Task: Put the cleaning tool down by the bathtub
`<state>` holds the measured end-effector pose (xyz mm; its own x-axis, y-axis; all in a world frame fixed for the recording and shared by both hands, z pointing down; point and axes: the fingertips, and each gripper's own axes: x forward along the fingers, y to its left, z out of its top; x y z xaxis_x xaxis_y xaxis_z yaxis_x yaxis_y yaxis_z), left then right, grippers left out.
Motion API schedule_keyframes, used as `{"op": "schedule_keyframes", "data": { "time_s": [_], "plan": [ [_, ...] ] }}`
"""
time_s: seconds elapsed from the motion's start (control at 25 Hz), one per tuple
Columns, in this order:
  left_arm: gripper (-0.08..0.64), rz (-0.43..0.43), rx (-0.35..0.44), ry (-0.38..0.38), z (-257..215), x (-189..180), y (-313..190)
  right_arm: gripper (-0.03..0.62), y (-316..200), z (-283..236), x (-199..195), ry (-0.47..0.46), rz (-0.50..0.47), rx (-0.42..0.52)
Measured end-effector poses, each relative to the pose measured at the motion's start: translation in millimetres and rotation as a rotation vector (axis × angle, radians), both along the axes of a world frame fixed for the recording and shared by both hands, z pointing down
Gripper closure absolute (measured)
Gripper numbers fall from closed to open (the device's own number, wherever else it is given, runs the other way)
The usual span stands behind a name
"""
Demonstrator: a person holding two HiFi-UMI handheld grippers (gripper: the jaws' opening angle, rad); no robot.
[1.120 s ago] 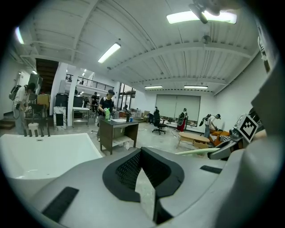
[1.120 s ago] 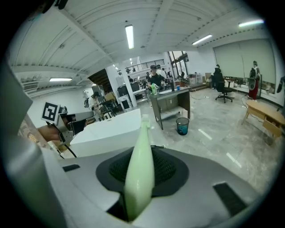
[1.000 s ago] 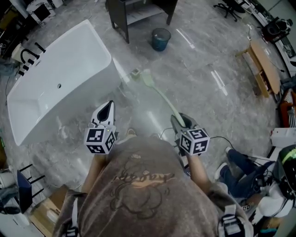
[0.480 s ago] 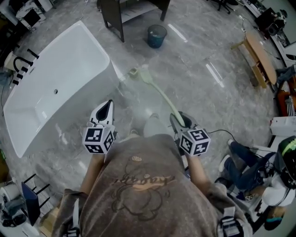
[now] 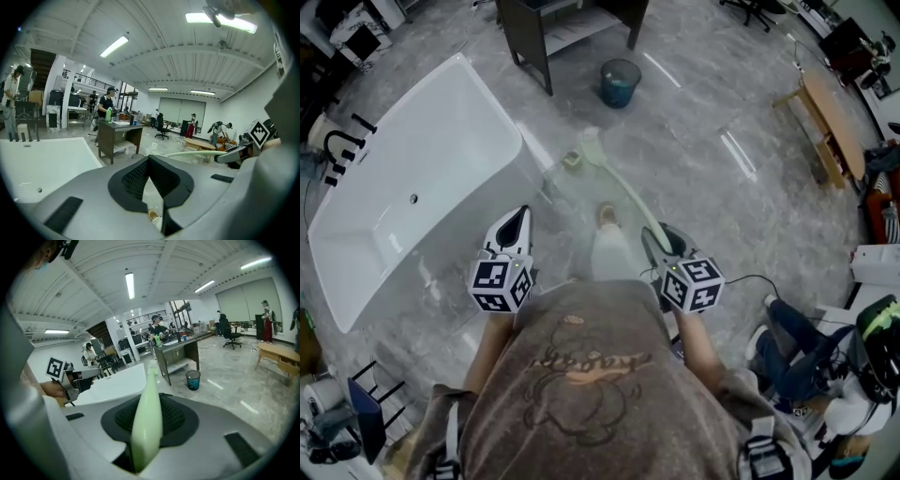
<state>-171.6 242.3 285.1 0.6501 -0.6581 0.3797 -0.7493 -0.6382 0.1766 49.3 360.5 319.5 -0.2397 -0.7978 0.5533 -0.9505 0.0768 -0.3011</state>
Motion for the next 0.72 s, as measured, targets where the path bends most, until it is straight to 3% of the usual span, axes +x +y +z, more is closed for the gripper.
{"op": "schedule_keyframes", "data": {
  "time_s": [0.72],
  "plan": [
    [0.559, -0.078, -0.033, -0.033, -1.8, 69.8, -138.7, 0.494, -165.8, 2.9, 71.4, -0.036, -0.126, -0.021]
  ]
}}
